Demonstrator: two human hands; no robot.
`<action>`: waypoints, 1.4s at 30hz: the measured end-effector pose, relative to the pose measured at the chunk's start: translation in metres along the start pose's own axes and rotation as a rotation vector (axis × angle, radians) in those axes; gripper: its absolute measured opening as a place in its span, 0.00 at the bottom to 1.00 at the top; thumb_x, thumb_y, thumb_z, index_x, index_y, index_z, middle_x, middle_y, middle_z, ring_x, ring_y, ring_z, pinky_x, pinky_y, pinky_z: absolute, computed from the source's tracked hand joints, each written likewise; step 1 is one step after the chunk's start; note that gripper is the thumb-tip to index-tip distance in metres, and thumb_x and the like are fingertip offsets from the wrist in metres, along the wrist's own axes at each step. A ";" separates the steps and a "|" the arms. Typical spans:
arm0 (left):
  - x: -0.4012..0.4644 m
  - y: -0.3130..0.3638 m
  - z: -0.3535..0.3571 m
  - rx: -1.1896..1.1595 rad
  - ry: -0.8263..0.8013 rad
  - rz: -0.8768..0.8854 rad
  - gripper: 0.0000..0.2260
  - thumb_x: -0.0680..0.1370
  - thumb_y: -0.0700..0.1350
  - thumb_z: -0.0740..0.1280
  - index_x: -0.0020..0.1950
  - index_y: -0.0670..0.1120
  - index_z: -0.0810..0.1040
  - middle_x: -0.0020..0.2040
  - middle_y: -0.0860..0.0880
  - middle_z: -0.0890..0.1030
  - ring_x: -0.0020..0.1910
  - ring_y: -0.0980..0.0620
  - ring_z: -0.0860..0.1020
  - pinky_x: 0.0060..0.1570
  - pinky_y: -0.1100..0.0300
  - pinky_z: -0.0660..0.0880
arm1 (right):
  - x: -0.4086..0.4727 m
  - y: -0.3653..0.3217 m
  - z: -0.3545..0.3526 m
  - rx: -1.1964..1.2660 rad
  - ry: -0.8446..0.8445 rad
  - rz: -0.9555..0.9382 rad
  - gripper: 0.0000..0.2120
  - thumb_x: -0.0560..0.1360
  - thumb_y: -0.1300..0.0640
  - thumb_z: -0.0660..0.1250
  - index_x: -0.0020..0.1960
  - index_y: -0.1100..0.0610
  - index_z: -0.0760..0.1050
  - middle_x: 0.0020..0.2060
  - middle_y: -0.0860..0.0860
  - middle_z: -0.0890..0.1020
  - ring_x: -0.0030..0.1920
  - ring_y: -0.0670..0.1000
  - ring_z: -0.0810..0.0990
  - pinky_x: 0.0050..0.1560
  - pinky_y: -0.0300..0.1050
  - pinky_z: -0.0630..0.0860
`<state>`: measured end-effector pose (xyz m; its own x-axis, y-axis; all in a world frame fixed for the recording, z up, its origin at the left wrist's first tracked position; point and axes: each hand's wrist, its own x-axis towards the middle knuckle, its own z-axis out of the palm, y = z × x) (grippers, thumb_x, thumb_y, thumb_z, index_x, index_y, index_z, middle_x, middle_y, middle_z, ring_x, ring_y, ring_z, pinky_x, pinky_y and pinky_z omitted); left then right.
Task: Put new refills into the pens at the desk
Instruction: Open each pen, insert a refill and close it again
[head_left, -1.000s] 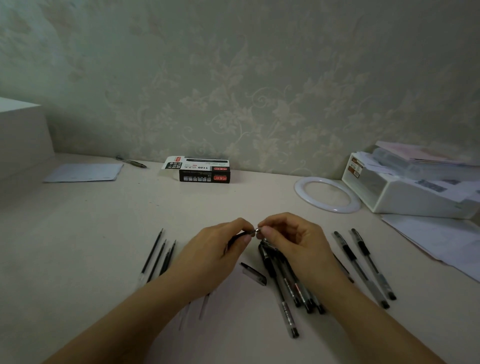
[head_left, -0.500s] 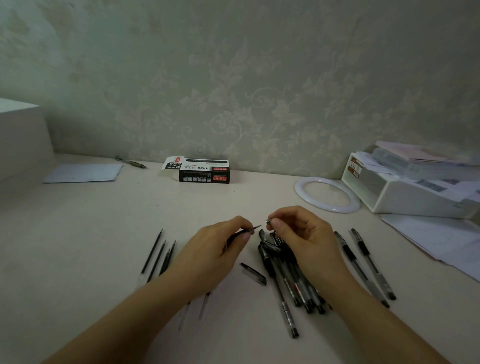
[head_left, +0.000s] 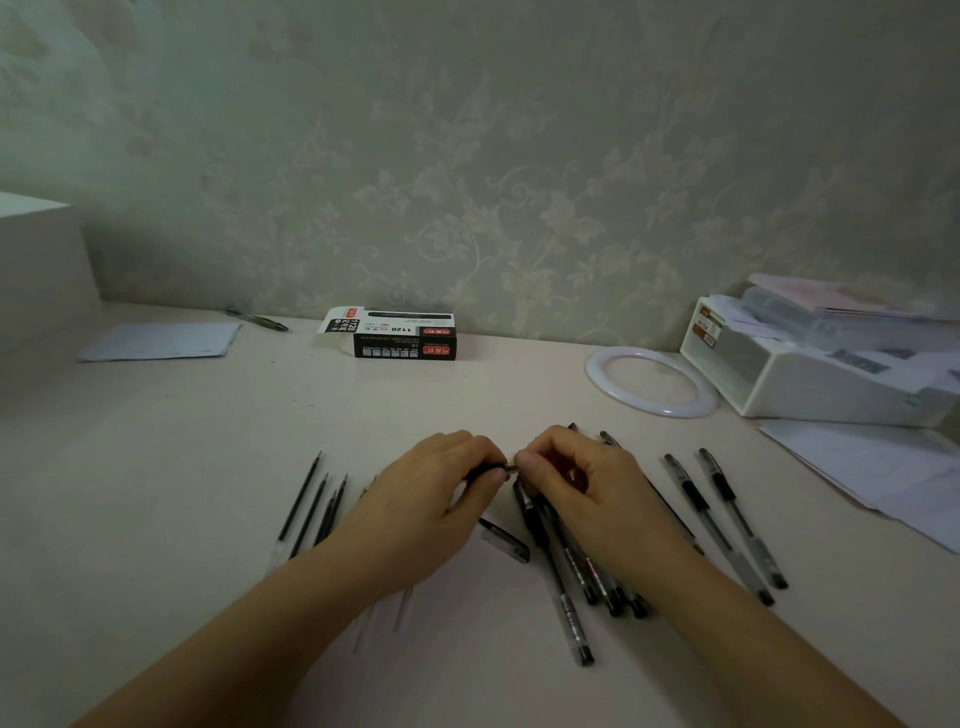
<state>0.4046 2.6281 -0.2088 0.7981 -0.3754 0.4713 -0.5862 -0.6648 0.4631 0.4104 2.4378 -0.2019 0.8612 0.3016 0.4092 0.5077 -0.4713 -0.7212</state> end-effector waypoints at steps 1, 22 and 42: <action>0.000 0.000 0.000 0.018 0.001 0.010 0.11 0.80 0.54 0.57 0.52 0.53 0.76 0.44 0.57 0.76 0.44 0.58 0.73 0.44 0.57 0.73 | 0.000 0.000 0.001 -0.041 0.004 -0.019 0.12 0.80 0.49 0.63 0.40 0.50 0.76 0.31 0.48 0.77 0.30 0.42 0.72 0.33 0.33 0.69; 0.001 0.002 -0.001 0.044 0.074 0.025 0.07 0.79 0.50 0.63 0.53 0.53 0.79 0.44 0.57 0.76 0.44 0.59 0.72 0.44 0.65 0.70 | 0.000 -0.001 0.001 -0.001 -0.025 -0.039 0.14 0.80 0.46 0.61 0.36 0.46 0.73 0.30 0.41 0.76 0.30 0.42 0.73 0.33 0.32 0.69; 0.002 -0.010 -0.004 0.040 0.165 -0.105 0.05 0.78 0.49 0.66 0.51 0.52 0.81 0.43 0.57 0.77 0.42 0.58 0.75 0.43 0.58 0.76 | -0.001 0.001 -0.001 -0.387 -0.100 -0.022 0.22 0.66 0.27 0.65 0.44 0.45 0.78 0.41 0.40 0.75 0.45 0.40 0.72 0.47 0.36 0.70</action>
<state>0.4111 2.6364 -0.2095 0.8188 -0.1936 0.5404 -0.4922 -0.7212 0.4875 0.4099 2.4359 -0.2027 0.8531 0.3854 0.3516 0.5141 -0.7355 -0.4413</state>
